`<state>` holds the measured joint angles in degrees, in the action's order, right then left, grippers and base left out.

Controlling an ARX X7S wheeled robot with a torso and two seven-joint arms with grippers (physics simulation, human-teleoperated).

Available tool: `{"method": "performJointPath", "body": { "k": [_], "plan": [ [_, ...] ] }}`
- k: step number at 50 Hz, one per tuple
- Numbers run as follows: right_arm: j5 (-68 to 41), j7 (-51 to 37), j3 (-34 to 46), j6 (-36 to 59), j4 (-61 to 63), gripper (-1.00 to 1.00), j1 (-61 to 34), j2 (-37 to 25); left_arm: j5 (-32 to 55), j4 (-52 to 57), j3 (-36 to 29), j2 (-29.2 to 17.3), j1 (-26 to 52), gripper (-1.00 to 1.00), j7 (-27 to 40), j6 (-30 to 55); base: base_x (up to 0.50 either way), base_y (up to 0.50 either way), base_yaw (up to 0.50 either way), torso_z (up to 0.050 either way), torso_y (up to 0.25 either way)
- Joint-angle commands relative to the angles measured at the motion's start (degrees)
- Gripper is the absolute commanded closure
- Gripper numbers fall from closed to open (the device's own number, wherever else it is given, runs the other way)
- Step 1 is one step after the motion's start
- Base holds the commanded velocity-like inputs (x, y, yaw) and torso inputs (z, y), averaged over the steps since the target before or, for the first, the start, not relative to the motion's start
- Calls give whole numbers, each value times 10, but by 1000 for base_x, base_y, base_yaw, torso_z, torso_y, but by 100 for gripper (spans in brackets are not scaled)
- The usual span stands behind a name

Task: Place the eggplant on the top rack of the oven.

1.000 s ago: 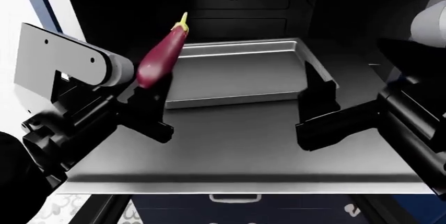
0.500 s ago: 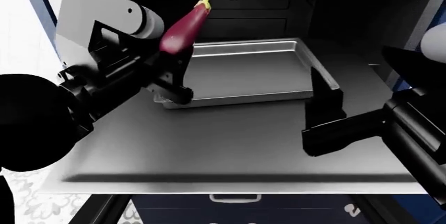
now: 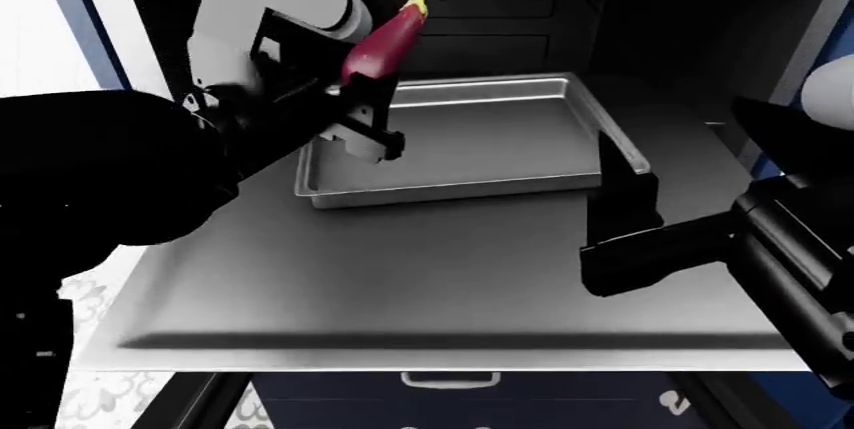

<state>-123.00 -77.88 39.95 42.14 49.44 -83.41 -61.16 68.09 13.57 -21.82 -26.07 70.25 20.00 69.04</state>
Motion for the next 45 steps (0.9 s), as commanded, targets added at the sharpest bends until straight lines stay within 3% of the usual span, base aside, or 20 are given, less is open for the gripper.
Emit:
{"method": "performJointPath", "body": {
  "k": [1,16,32,45],
  "plan": [
    [19,7,-1,-9,6,-100,20,-3,-79,-74,-63,28,18,100,-50,-43,0,0,0,0,0],
    [16,2,-12,-25,29,-100,30,-26,-149,-175,-120,63,18,100,-88,-96,0,0,0,0,1],
    [30,14,-11,-24,24,-100,39,-25,-130,-240,-117,88,26,100,-83,-67,0,0,0,0,0],
    [34,13,-14,-32,33,-100,49,-31,-154,-308,-139,119,34,100,-110,-98,0,0,0,0,1]
  ]
}}
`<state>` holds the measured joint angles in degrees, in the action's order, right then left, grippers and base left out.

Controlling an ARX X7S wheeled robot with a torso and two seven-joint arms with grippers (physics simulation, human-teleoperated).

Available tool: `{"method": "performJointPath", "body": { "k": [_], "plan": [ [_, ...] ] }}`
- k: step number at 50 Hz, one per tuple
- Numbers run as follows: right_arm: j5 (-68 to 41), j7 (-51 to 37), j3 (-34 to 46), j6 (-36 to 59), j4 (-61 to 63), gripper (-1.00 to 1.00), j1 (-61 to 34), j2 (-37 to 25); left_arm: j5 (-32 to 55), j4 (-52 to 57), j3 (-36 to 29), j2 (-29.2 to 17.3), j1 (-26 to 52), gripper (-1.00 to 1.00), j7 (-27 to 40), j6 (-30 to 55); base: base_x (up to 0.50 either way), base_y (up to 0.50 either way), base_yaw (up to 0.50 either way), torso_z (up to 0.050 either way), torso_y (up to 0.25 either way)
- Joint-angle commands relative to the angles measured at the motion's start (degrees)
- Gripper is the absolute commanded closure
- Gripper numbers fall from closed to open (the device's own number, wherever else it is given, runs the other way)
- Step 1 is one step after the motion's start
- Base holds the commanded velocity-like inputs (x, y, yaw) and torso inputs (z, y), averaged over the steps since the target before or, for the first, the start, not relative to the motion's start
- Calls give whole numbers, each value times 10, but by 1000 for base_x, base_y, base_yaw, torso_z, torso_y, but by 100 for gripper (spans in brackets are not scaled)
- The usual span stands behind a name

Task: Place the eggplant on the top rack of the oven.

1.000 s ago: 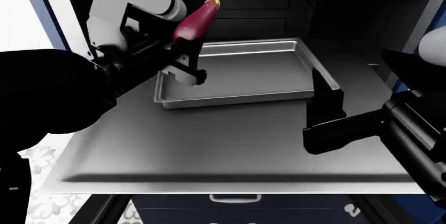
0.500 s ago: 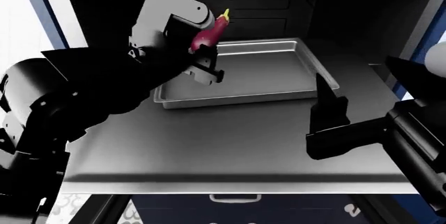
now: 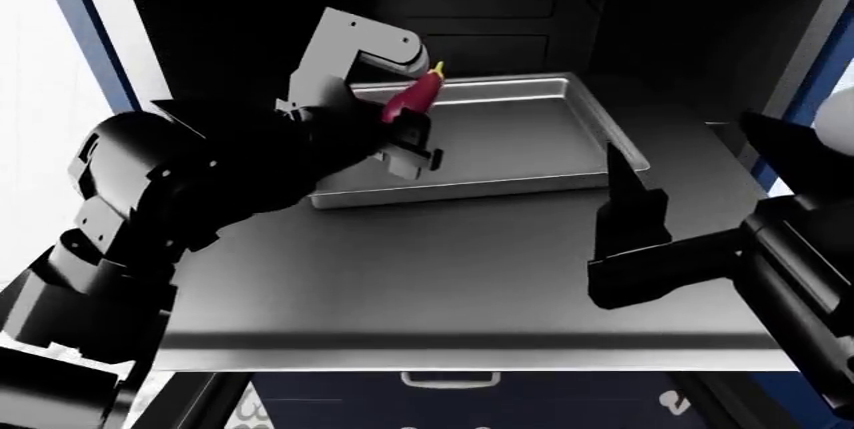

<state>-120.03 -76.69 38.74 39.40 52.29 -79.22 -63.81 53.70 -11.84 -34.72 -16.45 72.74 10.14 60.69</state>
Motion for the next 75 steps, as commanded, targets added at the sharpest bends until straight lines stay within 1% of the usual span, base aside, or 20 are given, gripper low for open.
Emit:
{"method": "performJointPath", "body": {
  "k": [1,10,11,25,37,42,45,46,47,49,53,57,59,60,63,64,66,67,74,75],
  "plan": [
    [3,0,-2,-4,4,-100,6,-5,-11,-50,-12,21,8,100,-12,-16,0,0,0,0,0],
    [9,7,-3,-5,4,-100,13,-7,-13,-38,-19,18,7,100,-14,-20,0,0,0,0,0],
    [11,8,-3,-6,4,-100,15,-8,-13,-38,-19,17,8,-100,-15,-20,0,0,0,0,0],
    [22,18,-5,-11,9,-100,33,-14,-1,-21,-10,12,10,-100,-9,-18,0,0,0,0,0],
    [32,26,-7,-10,6,-100,38,-13,34,32,21,-7,4,-100,23,3,0,0,0,0,0],
    [29,21,-6,-8,7,-100,34,-10,78,88,52,-22,-8,-100,51,28,0,0,0,0,0],
    [27,21,-5,-6,6,-100,30,-7,101,89,68,-25,-15,-100,68,45,0,0,0,0,0],
    [28,22,-6,-6,6,-100,29,-5,84,107,56,-36,-21,-100,55,29,0,0,0,0,0],
    [27,21,-4,-2,5,-100,27,-3,101,100,70,-33,-21,-100,68,41,0,0,0,0,0],
    [28,21,-5,-3,6,-100,26,-2,118,128,83,-46,-27,-100,73,45,0,0,0,0,0],
    [23,15,-6,0,10,-100,18,-4,173,177,123,-66,-53,-100,113,65,0,0,0,0,0],
    [12,5,-5,9,14,-100,3,-4,185,211,134,-81,-70,-100,131,68,0,0,0,0,0],
    [15,9,-6,6,18,-100,9,-5,212,231,149,-87,-76,-100,154,77,0,0,0,0,0],
    [17,7,-9,2,21,-100,10,-8,247,243,165,-91,-83,-100,173,87,0,0,0,0,0],
    [11,3,-11,2,25,-100,5,-9,266,256,176,-97,-89,-100,189,89,0,0,0,0,0],
    [7,1,-11,2,27,-100,2,-9,295,265,188,-101,-94,-100,206,95,0,0,0,0,0],
    [9,3,-14,-3,32,-100,7,-10,295,298,193,-112,-108,-100,204,89,0,0,0,0,0],
    [9,0,-14,-4,36,-100,7,-11,251,324,187,-122,-117,-100,192,70,0,0,0,0,0],
    [0,-14,-18,-8,60,-100,2,-10,308,400,238,-164,-174,-100,219,57,0,0,0,0,0],
    [2,-13,-19,-9,63,-100,5,-10,270,423,237,-170,-185,-100,208,44,0,0,0,0,0]
  ]
}}
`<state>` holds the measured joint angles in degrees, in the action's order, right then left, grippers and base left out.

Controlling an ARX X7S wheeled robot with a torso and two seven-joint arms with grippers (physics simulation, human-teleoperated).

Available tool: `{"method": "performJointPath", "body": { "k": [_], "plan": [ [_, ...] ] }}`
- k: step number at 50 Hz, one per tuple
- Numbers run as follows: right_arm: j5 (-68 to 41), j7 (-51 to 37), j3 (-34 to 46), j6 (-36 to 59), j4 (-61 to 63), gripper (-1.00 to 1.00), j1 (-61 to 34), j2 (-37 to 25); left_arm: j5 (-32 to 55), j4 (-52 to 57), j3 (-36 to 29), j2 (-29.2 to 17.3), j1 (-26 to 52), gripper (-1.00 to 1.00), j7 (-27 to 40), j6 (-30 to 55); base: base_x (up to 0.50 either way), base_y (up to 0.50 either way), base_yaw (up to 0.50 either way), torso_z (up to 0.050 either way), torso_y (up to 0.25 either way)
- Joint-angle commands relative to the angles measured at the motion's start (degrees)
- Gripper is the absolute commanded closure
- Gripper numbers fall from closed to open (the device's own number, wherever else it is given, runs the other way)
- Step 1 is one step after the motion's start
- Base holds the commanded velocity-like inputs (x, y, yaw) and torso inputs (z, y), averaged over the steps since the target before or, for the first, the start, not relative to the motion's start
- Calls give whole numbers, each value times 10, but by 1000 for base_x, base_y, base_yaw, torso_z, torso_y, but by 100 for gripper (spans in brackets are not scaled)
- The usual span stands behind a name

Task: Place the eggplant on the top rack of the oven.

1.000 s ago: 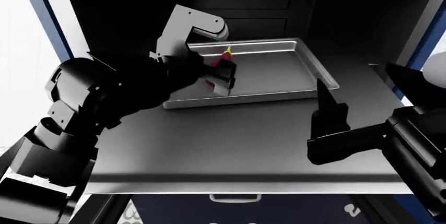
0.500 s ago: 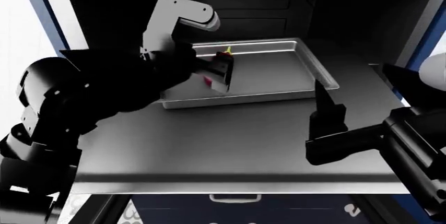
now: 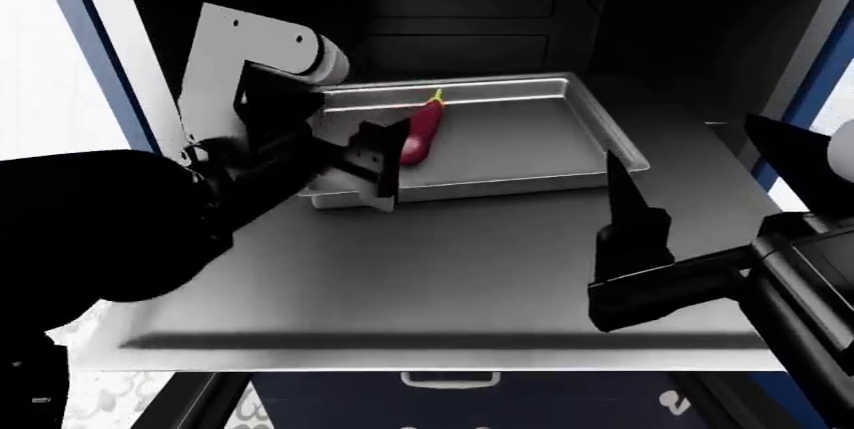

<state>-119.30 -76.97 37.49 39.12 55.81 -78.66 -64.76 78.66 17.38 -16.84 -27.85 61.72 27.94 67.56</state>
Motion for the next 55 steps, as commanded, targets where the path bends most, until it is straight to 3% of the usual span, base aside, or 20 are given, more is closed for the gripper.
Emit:
{"method": "performJointPath", "body": {
  "k": [1,5,14,15,24,27,41,55],
  "plan": [
    [-2,-7,-11,-11,34,-100,6,-3,47,137,70,-62,-91,-100,39,-26,0,0,0,0,0],
    [-23,-18,-48,4,41,-100,17,3,75,177,103,-86,-131,-100,47,-42,0,0,0,0,0],
    [-129,-127,-194,108,41,-100,71,109,100,236,173,-124,-197,-100,24,-85,0,0,0,0,0],
    [-135,-129,-200,113,42,-100,69,113,77,272,193,-134,-211,-100,-6,-96,0,0,0,0,0],
    [-170,-130,-219,125,42,-100,29,106,118,318,277,-170,-260,-100,-30,-136,0,0,0,0,0],
    [-192,-130,-233,127,42,-100,-2,96,103,346,331,-175,-298,-100,-82,-156,0,0,0,0,0],
    [-269,-130,-137,72,42,-100,-235,26,123,368,473,-190,-357,-100,-142,-209,0,0,0,0,0],
    [-344,-130,-75,52,42,-100,-406,-17,133,373,565,-182,-392,-100,-172,-237,0,0,0,0,0]
  ]
}}
